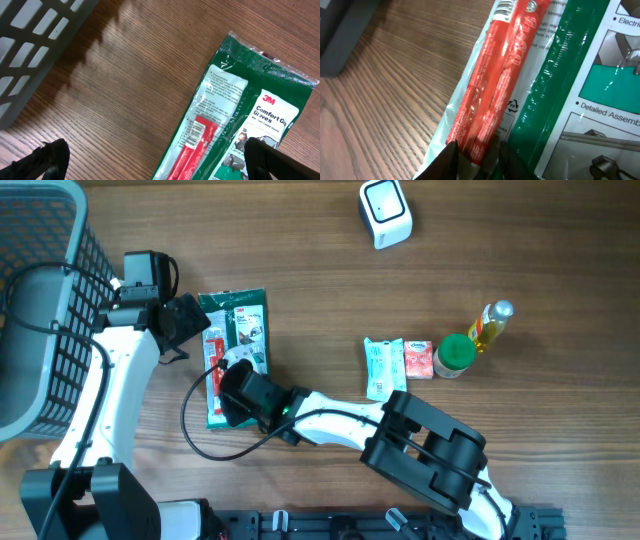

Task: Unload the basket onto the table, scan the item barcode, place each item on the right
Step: 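Pull the red tube out and carry it right with the right gripper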

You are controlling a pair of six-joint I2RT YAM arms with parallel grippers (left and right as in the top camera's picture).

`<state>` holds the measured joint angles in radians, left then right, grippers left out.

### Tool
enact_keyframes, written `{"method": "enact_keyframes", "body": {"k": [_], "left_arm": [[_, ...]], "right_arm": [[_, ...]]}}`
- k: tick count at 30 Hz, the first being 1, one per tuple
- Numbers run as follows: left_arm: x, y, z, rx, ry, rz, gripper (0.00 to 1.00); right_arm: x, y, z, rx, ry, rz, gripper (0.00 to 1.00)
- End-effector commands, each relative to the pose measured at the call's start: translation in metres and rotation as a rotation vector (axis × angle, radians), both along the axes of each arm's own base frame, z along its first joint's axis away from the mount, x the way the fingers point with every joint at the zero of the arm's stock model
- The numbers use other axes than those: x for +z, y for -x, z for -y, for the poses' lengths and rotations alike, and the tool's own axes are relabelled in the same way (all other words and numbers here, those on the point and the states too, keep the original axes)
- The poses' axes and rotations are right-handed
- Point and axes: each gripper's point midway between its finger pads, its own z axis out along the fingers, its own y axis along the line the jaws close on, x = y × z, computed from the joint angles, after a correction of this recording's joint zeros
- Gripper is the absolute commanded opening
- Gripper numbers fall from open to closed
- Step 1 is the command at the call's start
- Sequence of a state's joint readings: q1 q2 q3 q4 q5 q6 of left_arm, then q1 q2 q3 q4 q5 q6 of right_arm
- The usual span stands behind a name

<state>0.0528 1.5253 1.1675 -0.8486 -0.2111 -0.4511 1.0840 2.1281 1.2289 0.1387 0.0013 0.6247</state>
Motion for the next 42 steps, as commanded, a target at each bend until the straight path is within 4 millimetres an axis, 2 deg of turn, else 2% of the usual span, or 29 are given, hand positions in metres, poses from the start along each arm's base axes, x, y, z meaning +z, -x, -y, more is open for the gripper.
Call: {"method": "enact_keyframes", "body": {"k": [1, 6, 8, 9, 11, 15, 18, 22, 23, 27, 29, 30, 32, 36, 39, 42], "left_arm": [[0.003, -0.003, 0.0, 0.009, 0.008, 0.013, 1.0], [0.003, -0.003, 0.0, 0.009, 0.008, 0.013, 1.0], [0.003, -0.003, 0.0, 0.009, 0.008, 0.013, 1.0], [0.003, -0.003, 0.0, 0.009, 0.008, 0.013, 1.0], [0.003, -0.003, 0.0, 0.009, 0.008, 0.013, 1.0], [0.003, -0.003, 0.0, 0.009, 0.008, 0.013, 1.0], [0.003, -0.003, 0.0, 0.009, 0.008, 0.013, 1.0], [0.003, -0.003, 0.0, 0.009, 0.008, 0.013, 1.0], [0.003, -0.003, 0.0, 0.009, 0.008, 0.013, 1.0], [0.003, -0.003, 0.0, 0.009, 0.008, 0.013, 1.0], [0.003, -0.003, 0.0, 0.009, 0.008, 0.013, 1.0], [0.003, -0.003, 0.0, 0.009, 0.008, 0.013, 1.0], [0.003, -0.003, 0.0, 0.009, 0.008, 0.013, 1.0], [0.003, -0.003, 0.0, 0.009, 0.008, 0.013, 1.0], [0.003, -0.003, 0.0, 0.009, 0.008, 0.013, 1.0], [0.003, -0.003, 0.0, 0.009, 0.008, 0.013, 1.0]], "right_arm": [[-0.029, 0.006, 0.004, 0.001, 0.052, -0.031, 0.26], [-0.031, 0.006, 0.004, 0.003, 0.052, -0.028, 0.27], [-0.028, 0.0, 0.004, -0.016, 0.048, -0.005, 0.08], [-0.022, -0.005, 0.004, -0.032, 0.044, 0.012, 0.04], [-0.006, -0.01, 0.003, -0.029, 0.032, 0.05, 0.04], [0.052, -0.015, 0.009, 0.068, 0.054, 0.197, 0.04], [0.068, -0.019, 0.024, 0.095, 0.098, 0.223, 0.04], [0.05, -0.016, 0.056, 0.291, 0.263, 0.238, 0.04], [0.038, -0.016, 0.075, 0.365, 0.35, 0.228, 0.04], [0.02, -0.023, 0.116, 0.431, 0.481, 0.177, 0.04], [0.018, -0.029, 0.124, 0.412, 0.488, 0.163, 0.05], [0.018, -0.032, 0.126, 0.403, 0.485, 0.158, 0.26], [0.019, -0.031, 0.126, 0.408, 0.472, 0.149, 0.4], [0.019, -0.032, 0.127, 0.403, 0.472, 0.148, 0.44], [0.018, -0.04, 0.137, 0.354, 0.448, 0.095, 0.44], [0.02, -0.035, 0.14, 0.388, 0.329, -0.015, 0.44]]}}
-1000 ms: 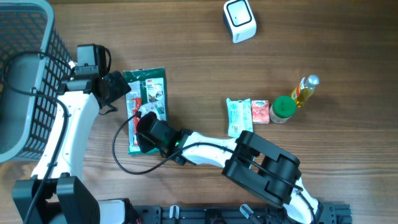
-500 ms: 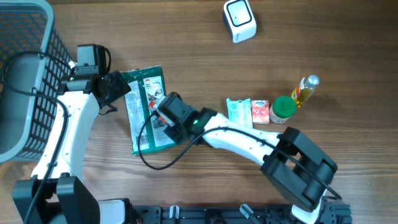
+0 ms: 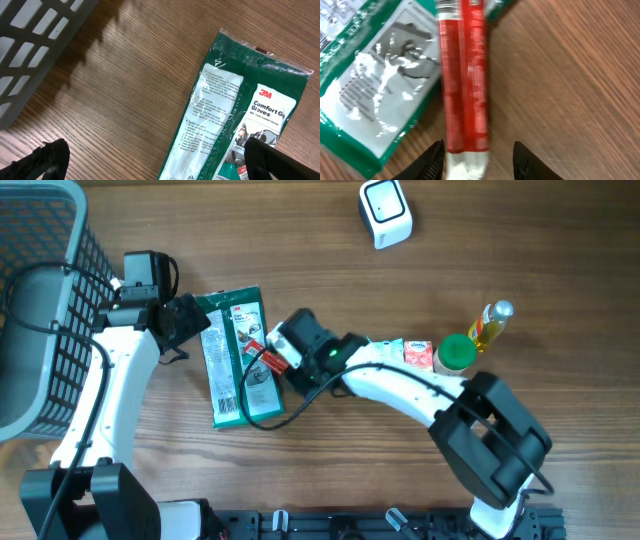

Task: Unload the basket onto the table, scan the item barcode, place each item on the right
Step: 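Pull the red tube out and carry it right with the right gripper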

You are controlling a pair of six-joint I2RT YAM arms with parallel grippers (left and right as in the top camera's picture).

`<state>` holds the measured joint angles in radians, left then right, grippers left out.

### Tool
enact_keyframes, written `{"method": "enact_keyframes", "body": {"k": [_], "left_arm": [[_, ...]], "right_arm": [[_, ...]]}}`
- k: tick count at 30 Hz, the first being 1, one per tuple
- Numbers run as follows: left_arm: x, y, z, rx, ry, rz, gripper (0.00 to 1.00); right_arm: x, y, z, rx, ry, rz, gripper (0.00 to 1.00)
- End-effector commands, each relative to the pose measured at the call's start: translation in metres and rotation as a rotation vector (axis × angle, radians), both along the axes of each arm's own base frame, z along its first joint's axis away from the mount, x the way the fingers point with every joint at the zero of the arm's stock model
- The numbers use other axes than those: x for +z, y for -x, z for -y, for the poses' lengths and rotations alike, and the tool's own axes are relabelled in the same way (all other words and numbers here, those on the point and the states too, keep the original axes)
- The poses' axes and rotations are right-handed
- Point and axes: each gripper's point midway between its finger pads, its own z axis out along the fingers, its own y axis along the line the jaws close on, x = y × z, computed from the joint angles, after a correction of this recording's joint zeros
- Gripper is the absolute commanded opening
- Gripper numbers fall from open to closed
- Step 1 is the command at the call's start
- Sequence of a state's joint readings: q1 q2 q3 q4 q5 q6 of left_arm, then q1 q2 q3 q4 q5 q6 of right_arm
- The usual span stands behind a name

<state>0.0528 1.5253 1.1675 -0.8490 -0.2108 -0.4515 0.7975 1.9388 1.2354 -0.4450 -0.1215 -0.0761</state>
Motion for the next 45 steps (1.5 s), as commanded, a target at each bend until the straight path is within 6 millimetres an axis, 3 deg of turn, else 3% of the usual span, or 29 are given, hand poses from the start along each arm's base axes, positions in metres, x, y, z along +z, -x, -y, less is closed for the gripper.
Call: {"method": "enact_keyframes", "body": {"k": [1, 7, 20, 22, 26, 28, 30, 32, 35, 38, 39, 42, 45], "left_arm": [[0.003, -0.003, 0.0, 0.009, 0.007, 0.013, 1.0], [0.003, -0.003, 0.0, 0.009, 0.007, 0.014, 1.0], [0.003, -0.003, 0.0, 0.009, 0.007, 0.014, 1.0], [0.003, -0.003, 0.0, 0.009, 0.007, 0.013, 1.0], [0.003, -0.003, 0.0, 0.009, 0.007, 0.014, 1.0], [0.003, -0.003, 0.0, 0.009, 0.007, 0.014, 1.0], [0.003, -0.003, 0.0, 0.009, 0.007, 0.014, 1.0], [0.003, -0.003, 0.0, 0.009, 0.007, 0.014, 1.0], [0.003, -0.003, 0.0, 0.009, 0.007, 0.013, 1.0], [0.003, -0.003, 0.0, 0.009, 0.007, 0.013, 1.0], [0.003, -0.003, 0.0, 0.009, 0.007, 0.014, 1.0], [0.003, -0.003, 0.0, 0.009, 0.007, 0.014, 1.0], [0.003, -0.003, 0.0, 0.009, 0.007, 0.014, 1.0]], "right_arm": [[0.009, 0.007, 0.0, 0.005, -0.093, -0.111, 0.43], [0.004, 0.016, 0.007, 0.016, -0.065, -0.15, 0.36], [-0.026, 0.013, 0.006, 0.017, -0.036, -0.168, 0.35], [-0.028, 0.012, 0.008, 0.01, -0.02, -0.158, 0.31], [-0.047, 0.011, 0.016, -0.005, 0.032, -0.168, 0.29], [-0.047, 0.01, 0.015, -0.004, 0.028, -0.164, 0.28], [-0.044, 0.008, 0.013, -0.003, 0.019, -0.155, 0.18], [-0.028, 0.001, 0.006, -0.011, -0.012, -0.127, 0.04], [0.005, -0.004, 0.008, -0.015, -0.034, -0.08, 0.04], [0.051, -0.005, 0.028, -0.01, -0.059, -0.042, 0.04], [0.075, 0.001, 0.036, 0.052, -0.117, -0.054, 0.04], [0.124, 0.036, 0.053, 0.292, -0.333, -0.145, 0.04], [0.131, 0.056, 0.092, 0.407, -0.392, -0.21, 0.04]]}}
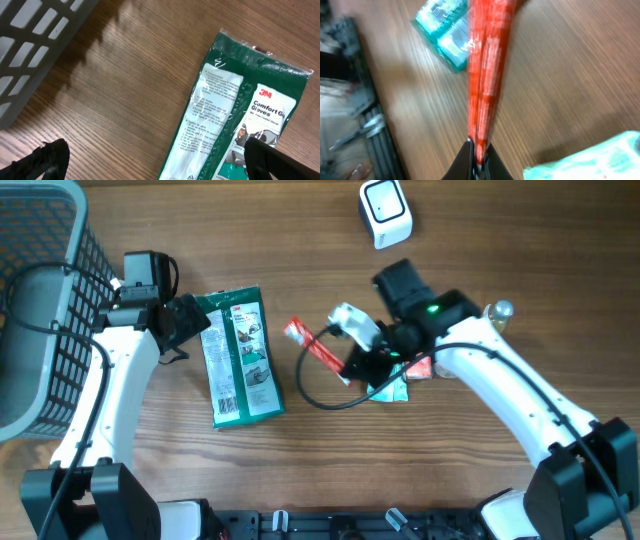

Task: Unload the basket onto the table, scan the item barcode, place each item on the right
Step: 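Pull the red tube out and carry it right with the right gripper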

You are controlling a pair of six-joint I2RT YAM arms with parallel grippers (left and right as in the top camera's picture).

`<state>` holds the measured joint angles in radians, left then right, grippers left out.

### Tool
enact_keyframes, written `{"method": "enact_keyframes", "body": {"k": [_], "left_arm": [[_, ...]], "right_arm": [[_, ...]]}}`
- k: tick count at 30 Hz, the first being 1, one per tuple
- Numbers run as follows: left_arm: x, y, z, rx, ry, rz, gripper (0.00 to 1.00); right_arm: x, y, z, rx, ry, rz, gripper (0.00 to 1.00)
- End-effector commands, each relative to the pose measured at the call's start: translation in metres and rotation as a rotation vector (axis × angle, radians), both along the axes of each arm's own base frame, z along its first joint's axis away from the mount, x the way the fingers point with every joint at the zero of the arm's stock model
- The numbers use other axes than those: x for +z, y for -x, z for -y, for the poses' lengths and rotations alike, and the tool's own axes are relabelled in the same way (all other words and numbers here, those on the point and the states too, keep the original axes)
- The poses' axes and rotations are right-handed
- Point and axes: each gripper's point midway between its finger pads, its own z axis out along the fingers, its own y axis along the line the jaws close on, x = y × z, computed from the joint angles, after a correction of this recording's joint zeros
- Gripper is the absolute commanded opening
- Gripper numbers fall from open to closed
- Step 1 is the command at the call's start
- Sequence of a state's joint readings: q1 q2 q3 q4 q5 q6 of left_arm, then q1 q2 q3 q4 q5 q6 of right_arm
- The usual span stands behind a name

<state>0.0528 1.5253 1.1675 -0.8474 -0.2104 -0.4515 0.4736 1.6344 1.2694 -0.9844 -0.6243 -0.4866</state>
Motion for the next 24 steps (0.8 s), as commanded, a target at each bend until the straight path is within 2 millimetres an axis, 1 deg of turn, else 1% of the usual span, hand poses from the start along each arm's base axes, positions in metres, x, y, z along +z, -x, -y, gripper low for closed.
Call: {"method": "enact_keyframes", "body": {"k": [1, 2, 6, 8, 9, 11, 14, 15, 18, 24], "left_arm": [[0.003, -0.002, 0.0, 0.009, 0.007, 0.012, 1.0], [0.003, -0.002, 0.0, 0.009, 0.007, 0.012, 1.0], [0.003, -0.002, 0.0, 0.009, 0.007, 0.012, 1.0], [0.003, -0.002, 0.0, 0.009, 0.007, 0.012, 1.0], [0.003, -0.002, 0.0, 0.009, 0.007, 0.012, 1.0], [0.003, -0.002, 0.0, 0.009, 0.007, 0.012, 1.0], [0.003, -0.002, 0.0, 0.009, 0.007, 0.012, 1.0], [0.003, -0.002, 0.0, 0.009, 0.007, 0.012, 1.0], [0.003, -0.002, 0.0, 0.009, 0.007, 0.012, 1.0], [0.003, -0.002, 0.0, 0.009, 0.007, 0.012, 1.0]], "right_arm": [[0.016, 0.018, 0.017, 0.183, -0.155, 0.011, 0.04], [0.015, 0.02, 0.024, 0.183, -0.15, 0.0, 0.04], [0.012, 0.018, 0.027, 0.186, -0.129, 0.012, 0.04], [0.011, 0.021, 0.028, 0.19, -0.126, -0.001, 0.04], [0.011, 0.028, 0.029, 0.227, -0.127, -0.003, 0.04], [0.015, 0.051, 0.027, 0.34, -0.154, -0.019, 0.04], [0.015, 0.064, 0.019, 0.389, -0.147, -0.031, 0.04], [0.011, 0.066, 0.02, 0.388, -0.106, -0.042, 0.04], [0.006, 0.066, 0.024, 0.361, -0.053, -0.065, 0.04], [0.006, 0.066, 0.024, 0.361, -0.052, -0.065, 0.04]]}}
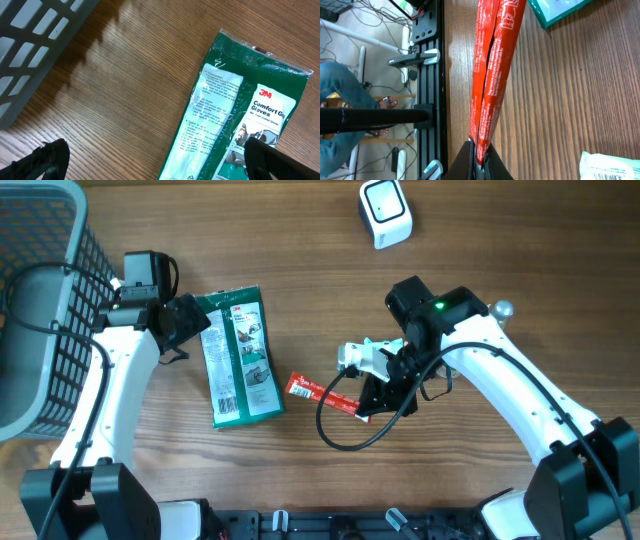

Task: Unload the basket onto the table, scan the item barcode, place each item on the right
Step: 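Pull the red tube out and carry it right with the right gripper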

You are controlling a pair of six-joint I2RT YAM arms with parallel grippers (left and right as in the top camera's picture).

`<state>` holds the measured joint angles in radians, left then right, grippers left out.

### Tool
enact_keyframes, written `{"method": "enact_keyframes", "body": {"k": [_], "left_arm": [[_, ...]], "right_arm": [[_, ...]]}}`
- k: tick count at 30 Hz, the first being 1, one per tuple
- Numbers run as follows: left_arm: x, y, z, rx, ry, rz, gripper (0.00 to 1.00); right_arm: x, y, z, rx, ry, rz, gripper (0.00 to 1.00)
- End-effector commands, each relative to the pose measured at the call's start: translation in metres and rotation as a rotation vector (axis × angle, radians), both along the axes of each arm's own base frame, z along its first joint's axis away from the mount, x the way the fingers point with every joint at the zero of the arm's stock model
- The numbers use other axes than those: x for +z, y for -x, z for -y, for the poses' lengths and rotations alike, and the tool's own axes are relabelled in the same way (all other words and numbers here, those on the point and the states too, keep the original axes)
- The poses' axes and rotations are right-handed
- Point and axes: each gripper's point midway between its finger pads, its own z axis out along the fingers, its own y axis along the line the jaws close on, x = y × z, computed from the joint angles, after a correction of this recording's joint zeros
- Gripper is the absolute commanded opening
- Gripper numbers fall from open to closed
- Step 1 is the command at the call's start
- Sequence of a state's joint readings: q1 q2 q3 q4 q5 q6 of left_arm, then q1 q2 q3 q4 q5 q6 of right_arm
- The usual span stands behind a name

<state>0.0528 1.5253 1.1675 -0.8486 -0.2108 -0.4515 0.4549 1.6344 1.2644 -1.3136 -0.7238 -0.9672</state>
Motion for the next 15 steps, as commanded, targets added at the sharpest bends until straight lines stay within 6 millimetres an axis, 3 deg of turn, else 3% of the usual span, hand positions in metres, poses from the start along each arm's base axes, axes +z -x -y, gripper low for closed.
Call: {"method": "enact_keyframes", "body": {"k": [1, 15], "left_arm": [[0.0031, -0.0026, -0.0001, 0.009, 0.007, 0.013, 1.0], [0.0031, -0.0026, -0.0001, 0.009, 0.007, 0.013, 1.0]], "right_arm": [[0.0003, 0.002, 0.0005, 0.001, 0.003, -0.002, 0.04], [-0.0024, -0.0059, -0.0033, -0.039, 0.004, 0.006, 0.04]]}}
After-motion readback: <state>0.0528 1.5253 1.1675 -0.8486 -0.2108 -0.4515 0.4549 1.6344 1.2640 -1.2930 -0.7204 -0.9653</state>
